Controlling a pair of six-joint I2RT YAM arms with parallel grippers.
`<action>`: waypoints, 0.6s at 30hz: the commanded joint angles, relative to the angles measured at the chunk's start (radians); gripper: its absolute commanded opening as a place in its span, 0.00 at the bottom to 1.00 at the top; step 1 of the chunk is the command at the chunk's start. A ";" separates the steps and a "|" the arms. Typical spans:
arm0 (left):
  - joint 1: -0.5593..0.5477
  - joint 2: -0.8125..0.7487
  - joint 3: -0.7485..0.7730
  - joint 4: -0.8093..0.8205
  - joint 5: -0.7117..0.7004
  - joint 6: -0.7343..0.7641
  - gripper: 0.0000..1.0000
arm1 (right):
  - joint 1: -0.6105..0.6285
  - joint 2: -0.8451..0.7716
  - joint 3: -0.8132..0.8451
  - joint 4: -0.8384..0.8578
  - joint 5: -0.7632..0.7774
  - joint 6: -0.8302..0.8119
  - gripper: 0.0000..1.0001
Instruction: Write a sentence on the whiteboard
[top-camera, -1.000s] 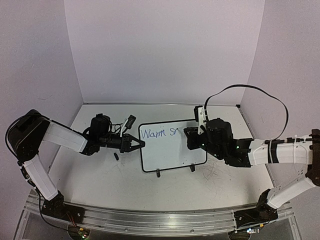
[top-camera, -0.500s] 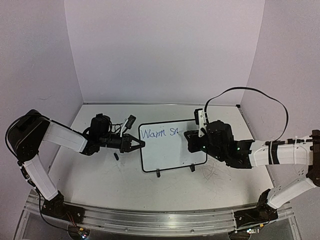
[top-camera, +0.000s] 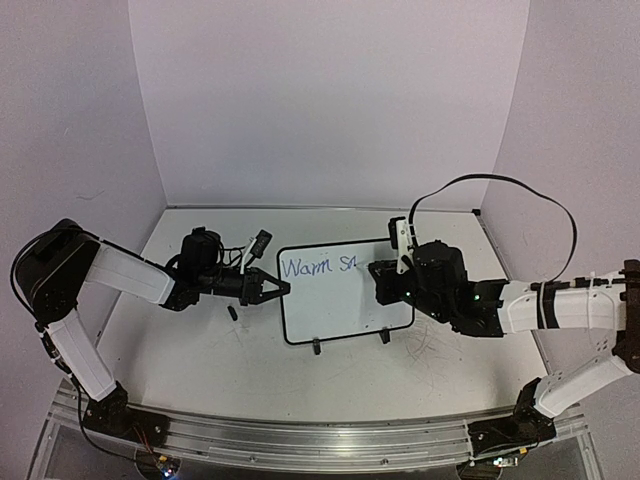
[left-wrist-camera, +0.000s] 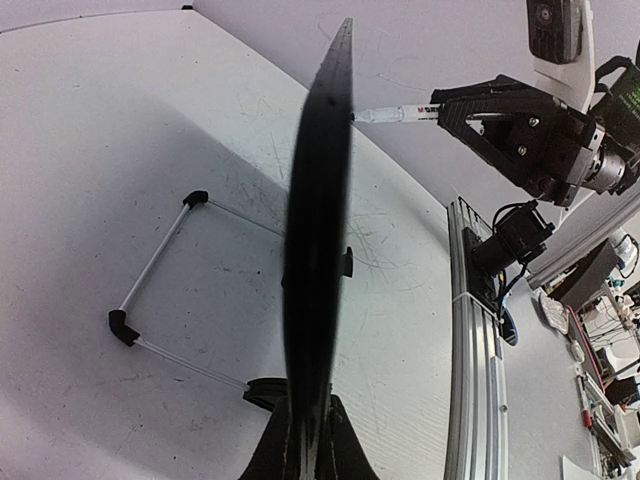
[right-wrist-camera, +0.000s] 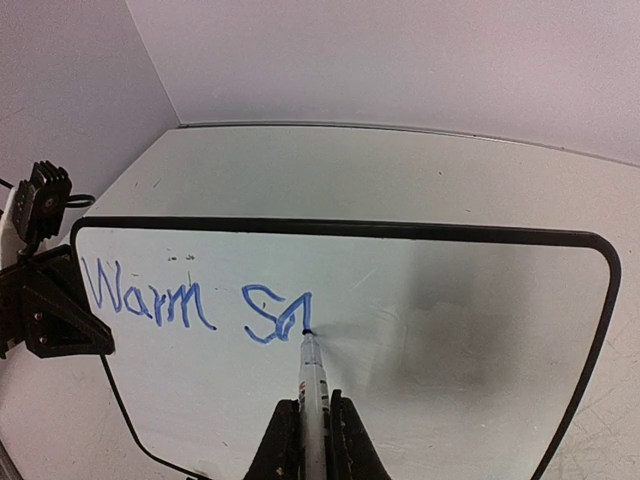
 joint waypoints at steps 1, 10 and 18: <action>0.001 0.003 0.033 -0.015 -0.029 0.013 0.00 | -0.011 0.001 0.042 0.025 0.037 -0.021 0.00; 0.000 -0.001 0.029 -0.016 -0.031 0.015 0.00 | -0.023 0.009 0.059 0.046 0.040 -0.031 0.00; 0.000 -0.001 0.026 -0.017 -0.034 0.017 0.00 | -0.027 0.003 0.056 0.041 0.062 -0.034 0.00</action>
